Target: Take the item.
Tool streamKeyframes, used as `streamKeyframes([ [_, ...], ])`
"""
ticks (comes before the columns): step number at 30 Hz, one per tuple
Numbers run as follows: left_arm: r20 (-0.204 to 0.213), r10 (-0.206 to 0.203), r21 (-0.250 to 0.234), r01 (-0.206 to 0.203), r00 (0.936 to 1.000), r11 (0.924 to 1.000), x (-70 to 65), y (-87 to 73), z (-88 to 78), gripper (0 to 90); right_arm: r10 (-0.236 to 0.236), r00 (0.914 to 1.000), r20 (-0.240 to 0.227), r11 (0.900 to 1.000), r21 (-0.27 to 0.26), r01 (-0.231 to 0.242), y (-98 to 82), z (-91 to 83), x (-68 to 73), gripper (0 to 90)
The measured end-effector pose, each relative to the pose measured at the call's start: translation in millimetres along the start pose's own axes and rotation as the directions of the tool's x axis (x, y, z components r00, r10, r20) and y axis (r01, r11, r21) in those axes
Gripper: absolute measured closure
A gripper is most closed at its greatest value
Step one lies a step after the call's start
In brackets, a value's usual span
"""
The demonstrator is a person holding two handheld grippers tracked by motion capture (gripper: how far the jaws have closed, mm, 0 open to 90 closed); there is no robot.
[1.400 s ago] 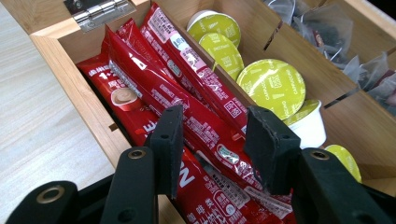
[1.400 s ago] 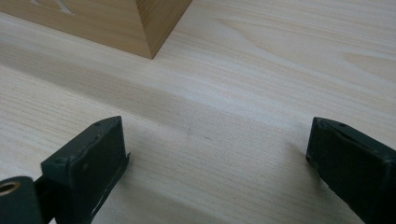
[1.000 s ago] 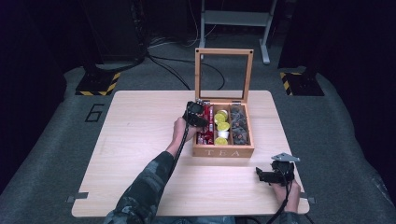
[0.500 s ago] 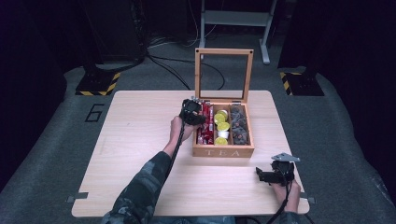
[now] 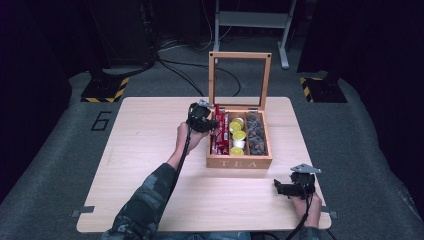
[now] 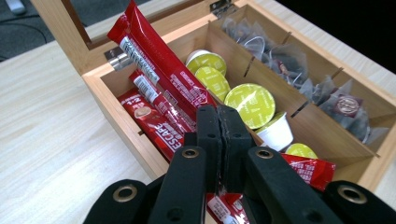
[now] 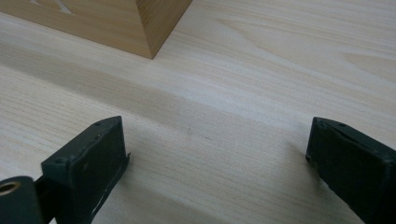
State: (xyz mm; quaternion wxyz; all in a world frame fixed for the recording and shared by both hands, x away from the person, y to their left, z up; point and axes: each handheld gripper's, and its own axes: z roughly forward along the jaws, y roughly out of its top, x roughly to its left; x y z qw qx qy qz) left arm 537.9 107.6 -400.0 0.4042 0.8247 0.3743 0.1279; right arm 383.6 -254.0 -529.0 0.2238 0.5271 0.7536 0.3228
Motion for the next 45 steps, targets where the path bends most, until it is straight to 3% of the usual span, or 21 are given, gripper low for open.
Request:
streamKeyframes([
  [14, -0.006, 0.04, -0.047, -0.04, 0.9992, 0.9981, 0.7, -2.5, -35.0, 88.2, 0.004, 1.0, 0.002, 1.0, 0.001, -0.004, 0.0, -0.2, 0.2, 4.1],
  [29, -0.069, 0.043, -0.061, -0.048, 0.9966, 0.997, 22.3, -24.8, -73.6, 88.2, 0.005, 1.0, 0.003, 1.0, -0.001, -0.005, -0.1, -0.2, 0.3, 4.1],
  [37, -0.124, 0.012, -0.046, -0.017, 0.9922, 0.9988, 48.2, -48.9, -91.0, 88.1, 0.006, 1.0, 0.005, 1.0, 0.0, -0.006, -0.1, -0.1, 0.6, 4.1],
  [45, -0.17, -0.021, -0.003, 0.021, 0.9853, 0.9998, 73.1, -71.3, -87.8, 88.0, 0.006, 1.0, 0.005, 1.0, 0.0, -0.006, -0.2, -0.1, 0.6, 4.1],
])
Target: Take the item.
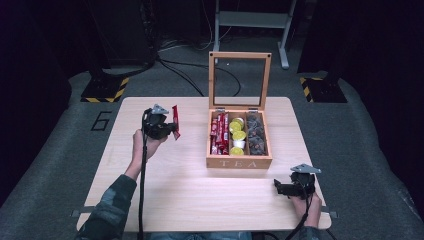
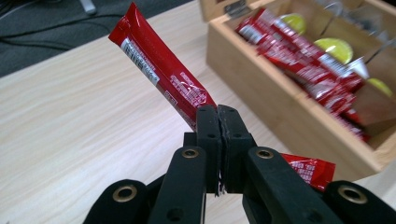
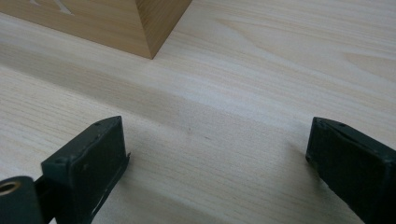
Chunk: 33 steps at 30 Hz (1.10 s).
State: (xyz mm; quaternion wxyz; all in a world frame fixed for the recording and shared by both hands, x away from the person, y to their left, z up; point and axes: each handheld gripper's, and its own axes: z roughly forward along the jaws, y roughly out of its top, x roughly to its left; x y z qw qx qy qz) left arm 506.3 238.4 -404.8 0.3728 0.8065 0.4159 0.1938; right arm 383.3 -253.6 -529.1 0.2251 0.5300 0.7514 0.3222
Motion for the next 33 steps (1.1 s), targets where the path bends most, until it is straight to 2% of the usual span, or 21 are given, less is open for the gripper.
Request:
streamKeyframes([
  [9, -0.012, -0.014, 0.058, 0.015, 0.9998, 0.9982, 15.7, -22.0, 18.3, 88.0, 0.0, 1.0, 0.0, 1.0, 0.0, 0.0, 0.0, 0.0, 0.0, 4.1],
  [10, -0.013, -0.02, 0.073, 0.02, 0.9997, 0.9971, 20.5, -27.5, 22.7, 87.9, -0.005, 1.0, 0.0, 1.0, -0.002, 0.005, 0.0, 0.1, -0.3, 4.1],
  [12, -0.012, -0.029, 0.069, 0.029, 0.9995, 0.9972, 21.7, -29.7, 24.9, 87.8, -0.006, 1.0, -0.001, 1.0, -0.002, 0.006, 0.0, 0.2, -0.5, 4.1],
  [13, -0.015, -0.029, 0.086, 0.03, 0.9995, 0.9958, 24.8, -34.4, 29.9, 87.8, -0.007, 1.0, -0.001, 1.0, -0.003, 0.007, 0.0, 0.3, -0.5, 4.1],
  [22, -0.031, -0.06, 0.141, 0.064, 0.9977, 0.988, 33.1, -52.6, 50.3, 87.7, -0.006, 1.0, 0.0, 1.0, -0.002, 0.006, 0.0, 0.1, -0.4, 4.1],
  [23, -0.03, -0.065, 0.162, 0.069, 0.9975, 0.9844, 36.0, -55.9, 54.3, 87.7, -0.008, 1.0, -0.002, 1.0, -0.002, 0.008, 0.0, 0.2, -0.5, 4.1],
  [25, -0.04, -0.076, 0.168, 0.082, 0.9963, 0.9823, 37.2, -59.1, 59.1, 87.7, -0.006, 1.0, 0.0, 1.0, -0.002, 0.006, 0.0, 0.2, -0.5, 4.1],
  [27, -0.052, -0.065, 0.178, 0.073, 0.9965, 0.9813, 39.5, -61.4, 62.0, 87.6, -0.007, 1.0, -0.001, 1.0, -0.003, 0.007, 0.0, 0.2, -0.5, 4.1],
  [31, -0.067, -0.065, 0.183, 0.077, 0.9956, 0.9801, 40.6, -64.5, 64.2, 86.6, -0.007, 1.0, -0.001, 1.0, -0.002, 0.007, 0.0, 0.1, -0.5, 4.1],
  [32, -0.065, -0.076, 0.182, 0.087, 0.995, 0.9794, 39.3, -65.6, 64.8, 86.3, -0.008, 1.0, -0.002, 1.0, -0.003, 0.008, 0.0, 0.3, -0.6, 4.1],
  [33, -0.065, -0.068, 0.185, 0.079, 0.9956, 0.9796, 39.5, -66.0, 64.7, 85.8, -0.008, 1.0, -0.002, 1.0, -0.002, 0.008, 0.0, 0.2, -0.6, 4.1],
])
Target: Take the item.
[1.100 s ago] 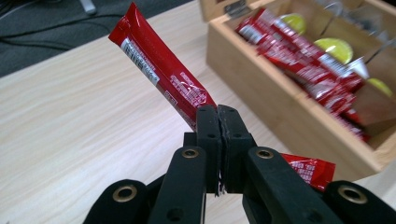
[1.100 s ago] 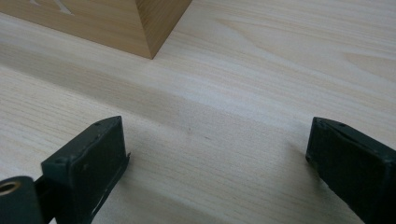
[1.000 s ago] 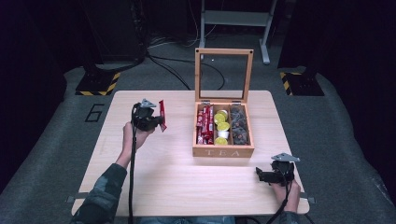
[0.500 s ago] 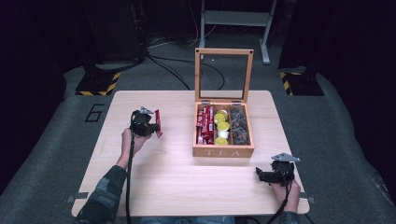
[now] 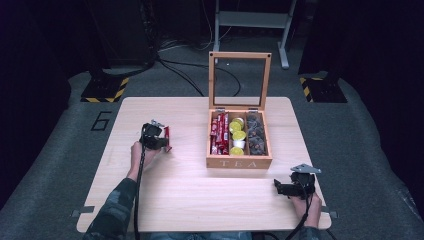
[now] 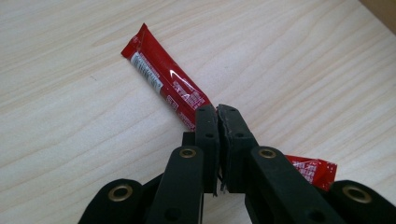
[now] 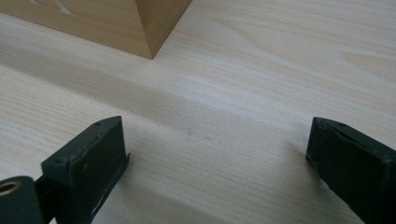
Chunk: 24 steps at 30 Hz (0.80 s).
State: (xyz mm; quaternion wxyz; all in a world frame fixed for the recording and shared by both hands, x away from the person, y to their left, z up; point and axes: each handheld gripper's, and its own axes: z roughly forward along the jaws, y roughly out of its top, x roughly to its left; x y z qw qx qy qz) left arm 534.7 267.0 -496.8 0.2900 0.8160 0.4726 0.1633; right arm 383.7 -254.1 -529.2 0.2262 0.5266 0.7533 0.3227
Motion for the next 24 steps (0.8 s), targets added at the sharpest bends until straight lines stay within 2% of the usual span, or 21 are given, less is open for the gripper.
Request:
streamKeyframes([
  [4, -0.016, 0.016, 0.007, -0.016, 0.9997, 0.9998, -0.1, -0.5, -0.6, 75.2, 0.001, 1.0, 0.001, 1.0, 0.0, -0.001, 0.0, 0.0, 0.0, 4.1],
  [8, -0.036, -0.006, 0.013, 0.007, 0.9993, 0.9999, -1.2, 1.4, -6.9, 50.4, 0.001, 1.0, 0.001, 1.0, 0.001, -0.001, 0.0, -0.1, 0.1, 4.1],
  [12, -0.047, -0.029, -0.024, 0.027, 0.9985, 0.9993, -2.5, 0.7, -18.0, 34.4, 0.001, 1.0, 0.001, 1.0, 0.0, -0.001, 0.0, -0.1, 0.0, 4.1],
  [14, -0.037, -0.032, -0.044, 0.031, 0.9988, 0.9986, -4.4, -1.2, -25.0, 26.6, 0.006, 1.0, 0.002, 1.0, 0.001, -0.006, -0.1, -0.2, 0.5, 4.1],
  [15, -0.039, -0.019, -0.051, 0.017, 0.9991, 0.9985, -6.0, -3.0, -29.3, 25.0, 0.004, 1.0, 0.002, 1.0, 0.0, -0.004, -0.1, -0.1, 0.3, 4.1],
  [17, -0.034, -0.024, -0.047, 0.022, 0.9992, 0.9987, -7.2, -4.1, -32.1, 19.2, 0.001, 1.0, 0.001, 1.0, 0.0, -0.001, 0.0, -0.1, 0.1, 4.1],
  [18, -0.033, -0.015, -0.068, 0.013, 0.9993, 0.9976, -9.2, -8.1, -39.6, 18.0, 0.004, 1.0, 0.002, 1.0, 0.0, -0.004, -0.1, -0.2, 0.3, 4.1],
  [20, -0.043, 0.0, -0.08, -0.003, 0.9991, 0.9968, -12.3, -13.9, -47.2, 16.2, 0.004, 1.0, 0.001, 1.0, 0.001, -0.004, 0.0, -0.2, 0.3, 4.1],
  [24, -0.045, 0.003, -0.112, -0.008, 0.999, 0.9937, -17.0, -29.2, -62.0, 14.6, 0.002, 1.0, 0.001, 1.0, 0.0, -0.002, 0.0, -0.1, 0.2, 4.1],
])
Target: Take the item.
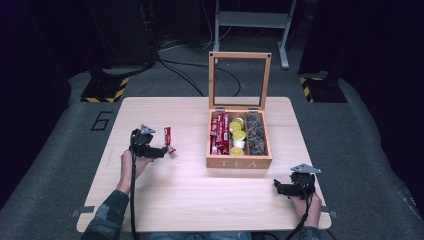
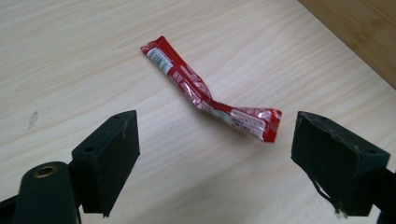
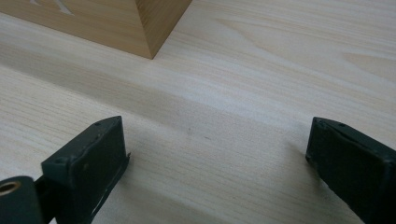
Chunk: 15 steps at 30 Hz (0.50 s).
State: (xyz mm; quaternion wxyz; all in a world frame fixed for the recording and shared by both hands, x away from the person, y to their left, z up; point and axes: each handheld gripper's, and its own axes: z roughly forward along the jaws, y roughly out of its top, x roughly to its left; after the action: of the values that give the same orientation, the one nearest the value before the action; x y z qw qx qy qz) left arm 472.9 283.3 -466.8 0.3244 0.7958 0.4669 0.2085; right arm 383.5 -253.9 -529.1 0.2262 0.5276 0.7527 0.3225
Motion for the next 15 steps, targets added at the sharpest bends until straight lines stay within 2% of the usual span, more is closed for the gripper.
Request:
streamKeyframes([
  [2, -0.001, -0.008, -0.013, 0.008, 1.0, 0.9999, -1.1, -4.8, -4.6, 14.2, -0.001, 1.0, 0.0, 1.0, 0.0, 0.001, 0.0, 0.0, 0.0, 4.1],
  [4, -0.012, -0.012, -0.023, 0.012, 0.9999, 0.9997, -4.3, -18.1, -16.0, 13.6, 0.003, 1.0, 0.0, 1.0, 0.001, -0.003, 0.0, 0.0, 0.2, 4.1],
  [5, -0.012, -0.012, -0.023, 0.012, 0.9999, 0.9997, -4.3, -18.1, -16.0, 13.4, 0.003, 1.0, 0.0, 1.0, 0.001, -0.003, 0.0, 0.0, 0.2, 4.1],
  [6, -0.018, -0.016, -0.038, 0.015, 0.9997, 0.9992, -6.0, -27.2, -21.4, 13.2, 0.0, 1.0, 0.0, 1.0, 0.0, 0.0, 0.0, 0.1, -0.1, 4.1],
  [8, -0.017, -0.015, -0.034, 0.014, 0.9997, 0.9993, -6.6, -32.0, -25.3, 12.7, 0.0, 1.0, 0.0, 1.0, 0.0, 0.0, 0.0, 0.0, 0.0, 4.1],
  [9, -0.025, -0.02, -0.039, 0.019, 0.9995, 0.999, -8.2, -42.6, -31.2, 12.4, 0.0, 1.0, 0.0, 1.0, 0.0, 0.0, 0.0, 0.1, 0.0, 4.1],
  [14, -0.056, -0.022, -0.034, 0.02, 0.9982, 0.9992, -12.1, -69.3, -43.2, 11.0, 0.0, 1.0, 0.0, 1.0, -0.001, 0.0, 0.0, 0.1, 0.0, 4.1],
  [15, -0.056, -0.022, -0.034, 0.02, 0.9982, 0.9992, -12.1, -69.3, -43.2, 10.7, 0.0, 1.0, 0.0, 1.0, -0.001, 0.0, 0.0, 0.1, 0.0, 4.1],
])
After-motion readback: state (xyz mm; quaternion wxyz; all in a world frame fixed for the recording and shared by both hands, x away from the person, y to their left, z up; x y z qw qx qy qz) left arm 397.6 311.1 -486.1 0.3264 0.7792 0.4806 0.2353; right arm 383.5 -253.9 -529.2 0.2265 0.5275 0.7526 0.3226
